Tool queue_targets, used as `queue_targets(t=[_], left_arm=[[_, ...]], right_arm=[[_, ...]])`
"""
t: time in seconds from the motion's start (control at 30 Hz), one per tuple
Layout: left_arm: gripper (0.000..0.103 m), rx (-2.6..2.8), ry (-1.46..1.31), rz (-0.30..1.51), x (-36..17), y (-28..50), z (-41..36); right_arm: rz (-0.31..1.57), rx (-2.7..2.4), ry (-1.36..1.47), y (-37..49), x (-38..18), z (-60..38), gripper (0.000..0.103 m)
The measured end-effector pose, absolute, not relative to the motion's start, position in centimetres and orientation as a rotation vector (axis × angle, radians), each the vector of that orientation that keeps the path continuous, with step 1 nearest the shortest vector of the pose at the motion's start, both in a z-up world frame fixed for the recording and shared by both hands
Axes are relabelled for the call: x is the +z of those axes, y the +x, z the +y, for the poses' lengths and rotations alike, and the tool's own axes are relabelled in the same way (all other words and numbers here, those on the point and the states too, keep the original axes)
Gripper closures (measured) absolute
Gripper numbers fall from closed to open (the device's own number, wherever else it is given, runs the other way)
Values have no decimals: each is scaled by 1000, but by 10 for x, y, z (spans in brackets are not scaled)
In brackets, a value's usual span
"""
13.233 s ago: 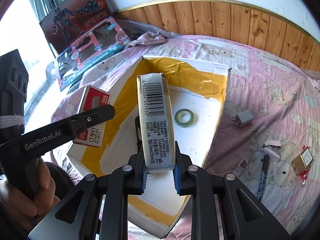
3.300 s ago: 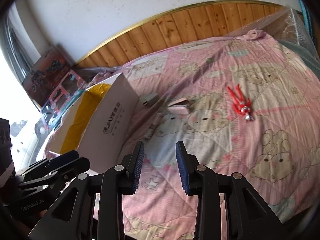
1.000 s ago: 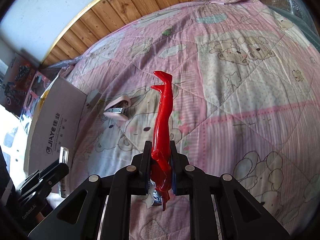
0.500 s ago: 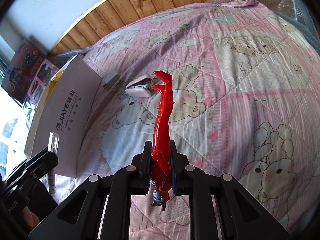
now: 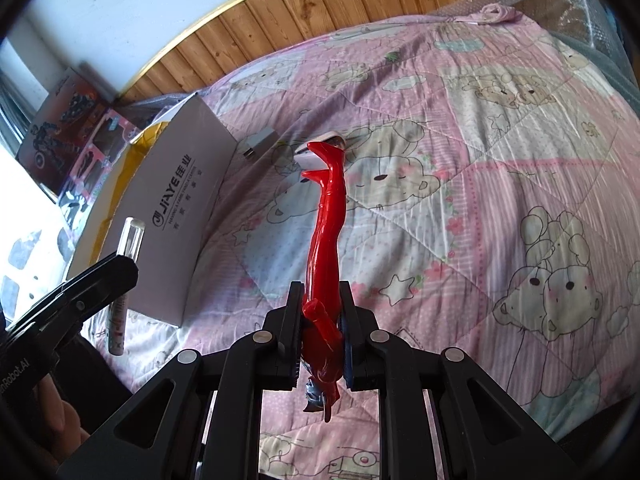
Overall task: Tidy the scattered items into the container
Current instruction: 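Carry the glass tube and red figure over the box with both grippers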
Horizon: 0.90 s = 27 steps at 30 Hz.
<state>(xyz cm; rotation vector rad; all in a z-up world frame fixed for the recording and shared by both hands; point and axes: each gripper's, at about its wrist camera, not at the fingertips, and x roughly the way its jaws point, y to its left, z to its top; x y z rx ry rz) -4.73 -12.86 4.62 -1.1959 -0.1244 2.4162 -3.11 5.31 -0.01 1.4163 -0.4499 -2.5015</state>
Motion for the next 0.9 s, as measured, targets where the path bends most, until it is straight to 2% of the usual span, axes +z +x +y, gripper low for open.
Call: queue_targets(t=[0.9], left_arm=[[83,2453,-1103,-276,86,-26,-193]], right_arm=[[-385,-2380,1306,7,35,-27,87]])
